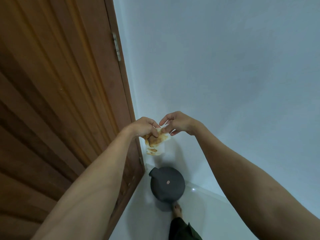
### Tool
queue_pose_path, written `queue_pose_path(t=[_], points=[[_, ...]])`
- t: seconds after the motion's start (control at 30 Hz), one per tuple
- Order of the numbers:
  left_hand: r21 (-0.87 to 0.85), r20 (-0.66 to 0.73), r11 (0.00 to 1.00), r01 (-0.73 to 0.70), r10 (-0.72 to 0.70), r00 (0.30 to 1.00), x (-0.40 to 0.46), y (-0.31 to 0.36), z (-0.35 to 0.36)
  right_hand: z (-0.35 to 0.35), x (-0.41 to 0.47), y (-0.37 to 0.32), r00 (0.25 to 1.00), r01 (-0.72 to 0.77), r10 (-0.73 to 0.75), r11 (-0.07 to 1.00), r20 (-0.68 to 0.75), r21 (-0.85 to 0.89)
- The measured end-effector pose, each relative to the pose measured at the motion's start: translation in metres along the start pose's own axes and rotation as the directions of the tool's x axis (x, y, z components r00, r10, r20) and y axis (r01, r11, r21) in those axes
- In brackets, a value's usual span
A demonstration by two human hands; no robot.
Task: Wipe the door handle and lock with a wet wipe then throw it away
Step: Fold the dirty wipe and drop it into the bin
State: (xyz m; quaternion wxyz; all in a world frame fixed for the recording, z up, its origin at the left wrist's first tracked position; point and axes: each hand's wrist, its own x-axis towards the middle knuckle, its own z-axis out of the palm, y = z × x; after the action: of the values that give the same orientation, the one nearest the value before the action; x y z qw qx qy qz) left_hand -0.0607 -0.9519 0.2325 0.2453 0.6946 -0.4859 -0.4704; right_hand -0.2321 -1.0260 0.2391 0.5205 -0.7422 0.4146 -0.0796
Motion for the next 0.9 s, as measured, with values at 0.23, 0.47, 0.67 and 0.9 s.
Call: queue_pose_path(t=[0.23, 0.47, 0.67, 0.9], points=[[0.053, 0.010, 0.998, 0.032, -0.033, 0.999, 0.021, -0.011, 0.004, 0.003, 0.018, 0.006, 0.999, -0.037, 0.037, 0.999, 0.023, -0.034], [-0.010, 0.019, 0.995, 0.101, -0.101, 0.995, 0.030, -0.055, 0.032, 0.034, 0.027, 0.052, 0.992, -0.092, 0.098, 0.993, 0.077, -0.080], [-0.244, 0.016, 0.959, 0.140, -0.141, 0.990, 0.027, -0.107, 0.076, 0.058, 0.013, 0.119, 0.983, -0.177, 0.177, 0.984, 0.050, -0.008], [-0.326, -0.124, 0.924, 0.200, -0.251, 0.960, 0.041, -0.154, 0.107, 0.059, -0.001, 0.184, 0.949, -0.310, 0.311, 0.950, -0.044, 0.015]])
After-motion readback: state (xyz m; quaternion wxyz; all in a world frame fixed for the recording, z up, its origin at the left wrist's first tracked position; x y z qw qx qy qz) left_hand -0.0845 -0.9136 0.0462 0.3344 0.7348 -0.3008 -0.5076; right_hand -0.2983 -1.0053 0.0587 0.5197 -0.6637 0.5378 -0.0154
